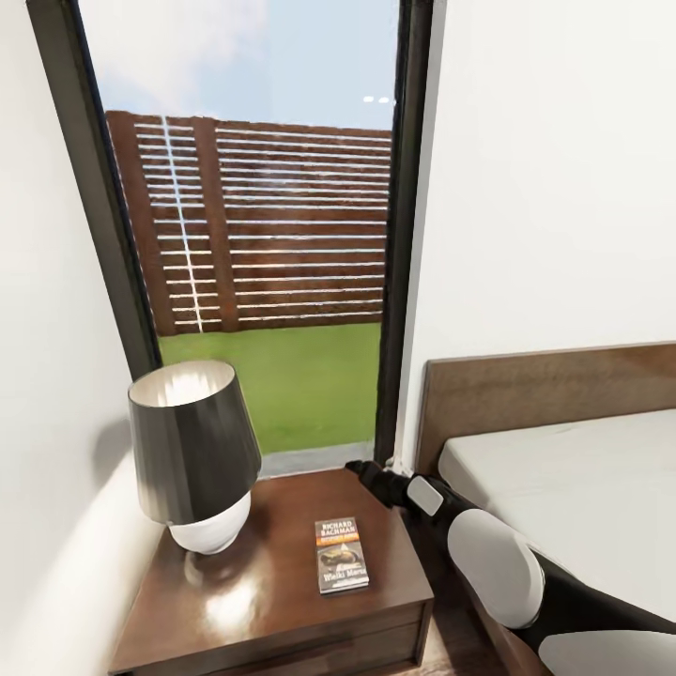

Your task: In the bedroom, move the book from the bed onto either nightstand, and place the two sandals side by side next to the bed.

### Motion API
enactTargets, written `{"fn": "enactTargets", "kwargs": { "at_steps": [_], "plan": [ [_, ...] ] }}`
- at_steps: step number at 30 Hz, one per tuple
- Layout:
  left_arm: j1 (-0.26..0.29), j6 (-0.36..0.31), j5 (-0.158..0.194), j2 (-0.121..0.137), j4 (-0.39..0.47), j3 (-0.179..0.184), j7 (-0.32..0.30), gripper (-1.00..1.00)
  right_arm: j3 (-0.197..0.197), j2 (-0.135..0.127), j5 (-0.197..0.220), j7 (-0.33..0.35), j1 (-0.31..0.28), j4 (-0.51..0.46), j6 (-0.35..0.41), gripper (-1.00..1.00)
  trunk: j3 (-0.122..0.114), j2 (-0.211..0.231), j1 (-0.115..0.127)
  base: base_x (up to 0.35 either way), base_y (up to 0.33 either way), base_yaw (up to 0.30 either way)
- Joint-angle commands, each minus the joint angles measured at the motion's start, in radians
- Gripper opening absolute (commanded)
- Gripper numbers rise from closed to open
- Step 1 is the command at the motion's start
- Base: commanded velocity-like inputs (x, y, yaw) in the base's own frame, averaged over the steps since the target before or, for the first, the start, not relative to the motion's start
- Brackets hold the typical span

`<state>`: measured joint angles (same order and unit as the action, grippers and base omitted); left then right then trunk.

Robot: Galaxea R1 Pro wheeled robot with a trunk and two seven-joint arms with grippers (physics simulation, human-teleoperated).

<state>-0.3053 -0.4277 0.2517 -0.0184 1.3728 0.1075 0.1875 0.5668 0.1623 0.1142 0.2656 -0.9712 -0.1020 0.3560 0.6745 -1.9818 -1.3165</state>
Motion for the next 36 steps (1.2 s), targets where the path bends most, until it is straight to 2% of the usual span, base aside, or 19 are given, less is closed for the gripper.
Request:
{"fn": "enactTargets", "kwargs": {
  "at_steps": [1,10,18,28,31,36],
  "plan": [
    [0.0,-0.003,0.011,0.0,0.001,0.001,0.009,1.0,-0.003,0.0,0.01,-0.001,0.0,-0.002,0.006,1.0,-0.002,0.007,0.004,0.0,0.0,0.0],
    [0.0,-0.003,0.009,0.0,0.0,0.001,0.009,1.0,-0.003,0.001,0.008,0.0,0.001,0.016,-0.001,1.0,-0.031,0.07,0.039,0.0,0.0,0.0],
    [0.0,-0.002,0.009,0.0,-0.005,0.001,0.009,1.0,-0.006,0.0,0.002,0.0,0.003,0.064,-0.077,1.0,-0.056,0.126,0.069,0.0,0.0,0.0],
    [0.004,0.01,0.007,0.0,-0.069,0.0,0.013,1.0,-0.011,-0.001,-0.006,0.0,0.008,0.125,-0.155,1.0,-0.087,0.196,0.108,0.0,0.0,0.0],
    [0.004,0.012,0.006,0.001,-0.09,0.0,0.015,1.0,-0.012,-0.001,-0.021,0.0,0.013,0.131,-0.164,1.0,-0.096,0.217,0.119,0.0,0.0,0.0],
    [0.004,0.016,0.007,0.002,-0.122,0.0,0.014,1.0,-0.013,-0.002,-0.08,0.0,0.055,0.134,-0.171,1.0,-0.112,0.252,0.138,0.0,0.0,0.0]
  ]
}}
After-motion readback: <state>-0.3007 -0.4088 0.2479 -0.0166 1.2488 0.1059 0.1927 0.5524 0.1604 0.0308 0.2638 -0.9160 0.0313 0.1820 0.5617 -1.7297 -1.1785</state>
